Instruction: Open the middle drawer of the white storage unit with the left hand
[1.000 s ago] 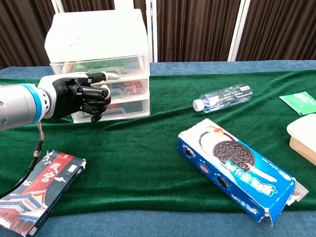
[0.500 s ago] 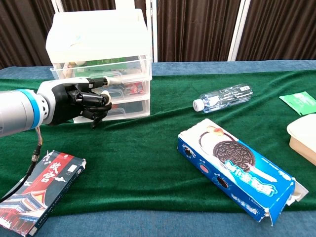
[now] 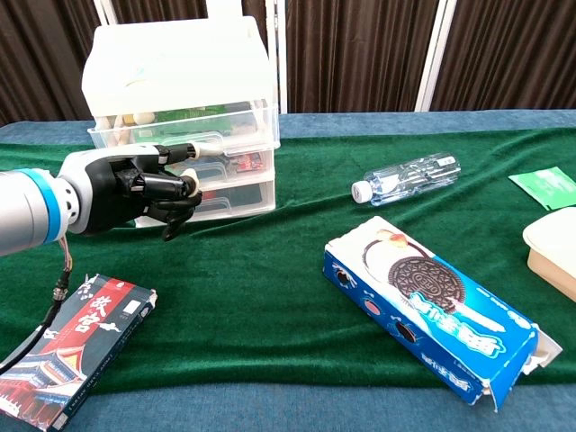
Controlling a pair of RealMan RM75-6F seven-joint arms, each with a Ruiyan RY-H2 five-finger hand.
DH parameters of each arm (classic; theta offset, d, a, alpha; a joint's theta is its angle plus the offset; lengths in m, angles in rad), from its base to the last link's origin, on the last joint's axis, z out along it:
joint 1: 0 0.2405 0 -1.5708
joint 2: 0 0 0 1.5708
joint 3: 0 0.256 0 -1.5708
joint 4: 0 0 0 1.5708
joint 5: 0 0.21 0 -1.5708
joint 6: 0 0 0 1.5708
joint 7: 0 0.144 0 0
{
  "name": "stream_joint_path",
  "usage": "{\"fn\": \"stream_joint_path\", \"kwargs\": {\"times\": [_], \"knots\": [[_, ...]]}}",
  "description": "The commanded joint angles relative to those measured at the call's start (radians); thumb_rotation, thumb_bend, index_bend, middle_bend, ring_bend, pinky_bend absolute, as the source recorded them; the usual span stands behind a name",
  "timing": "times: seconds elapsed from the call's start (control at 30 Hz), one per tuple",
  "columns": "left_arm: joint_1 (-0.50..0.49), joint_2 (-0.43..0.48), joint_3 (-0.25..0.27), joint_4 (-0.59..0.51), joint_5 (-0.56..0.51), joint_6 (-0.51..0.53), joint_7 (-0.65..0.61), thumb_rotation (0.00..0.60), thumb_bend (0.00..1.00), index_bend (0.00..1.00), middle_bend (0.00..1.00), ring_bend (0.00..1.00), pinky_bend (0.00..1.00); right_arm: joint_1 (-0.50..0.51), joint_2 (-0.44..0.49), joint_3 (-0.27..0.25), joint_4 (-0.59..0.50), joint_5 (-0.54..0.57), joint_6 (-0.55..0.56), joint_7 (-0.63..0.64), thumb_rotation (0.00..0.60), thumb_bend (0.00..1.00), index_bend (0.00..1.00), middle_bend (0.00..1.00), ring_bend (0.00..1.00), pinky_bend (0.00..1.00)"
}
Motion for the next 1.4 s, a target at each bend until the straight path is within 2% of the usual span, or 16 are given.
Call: {"fn": "stream_joint_path", "kwargs": {"times": [0.03,0.23,0.37,0.5,0.7,0.83,0.97,1.07,1.23,1.4], "knots": [[0.012,0.006,0.005,-0.007,0.023,0.006,-0.011,0.6,0.88,0.07,0.9,0.75,0.72,0.0,0.0,0.0,-0.001,-0.001,0.0,-0.002,0.6,0.02,0.04,0.0,0.0,0.0],[0.03,0.016,0.015,-0.006,0.056,0.004,-0.038,0.6,0.87,0.04,0.9,0.75,0.72,-0.001,-0.001,-0.001,-0.002,-0.002,0.001,-0.005,0.6,0.02,0.04,0.0,0.0,0.0],[0.053,0.026,0.034,-0.001,0.108,0.011,-0.056,0.6,0.8,0.01,0.9,0.75,0.7,0.0,-0.002,-0.002,-0.002,-0.004,0.001,-0.009,0.6,0.02,0.04,0.0,0.0,0.0],[0.08,0.034,0.073,-0.002,0.19,0.043,-0.044,0.6,0.75,0.01,0.85,0.7,0.64,0.0,-0.004,-0.002,-0.002,-0.004,0.0,-0.014,0.6,0.02,0.04,0.0,0.0,0.0],[0.125,0.043,0.137,-0.02,0.295,0.125,0.015,0.6,0.75,0.0,0.82,0.68,0.63,0.001,-0.007,-0.003,-0.001,-0.005,-0.001,-0.022,0.6,0.02,0.04,0.0,0.0,0.0],[0.151,0.053,0.176,-0.029,0.36,0.209,0.127,0.6,0.75,0.0,0.82,0.68,0.63,0.0,-0.008,-0.003,-0.002,-0.004,-0.001,-0.026,0.6,0.02,0.04,0.0,0.0,0.0],[0.183,0.027,0.196,-0.031,0.426,0.374,0.375,0.6,0.79,0.0,0.84,0.7,0.66,0.001,-0.01,-0.004,-0.003,-0.007,-0.003,-0.033,0.6,0.02,0.04,0.0,0.0,0.0],[0.193,0.009,0.197,-0.043,0.439,0.434,0.49,0.6,0.83,0.0,0.86,0.72,0.7,0.001,-0.012,-0.005,-0.004,-0.007,-0.003,-0.037,0.6,0.02,0.04,0.0,0.0,0.0],[0.203,-0.012,0.189,-0.085,0.45,0.511,0.664,0.6,0.85,0.0,0.88,0.74,0.74,0.0,-0.011,-0.004,-0.004,-0.006,-0.001,-0.037,0.6,0.02,0.04,0.0,0.0,0.0],[0.193,-0.02,0.159,-0.124,0.386,0.54,0.836,0.6,0.85,0.0,0.88,0.75,0.75,0.001,-0.011,-0.005,-0.004,-0.008,-0.003,-0.036,0.6,0.02,0.04,0.0,0.0,0.0]]}}
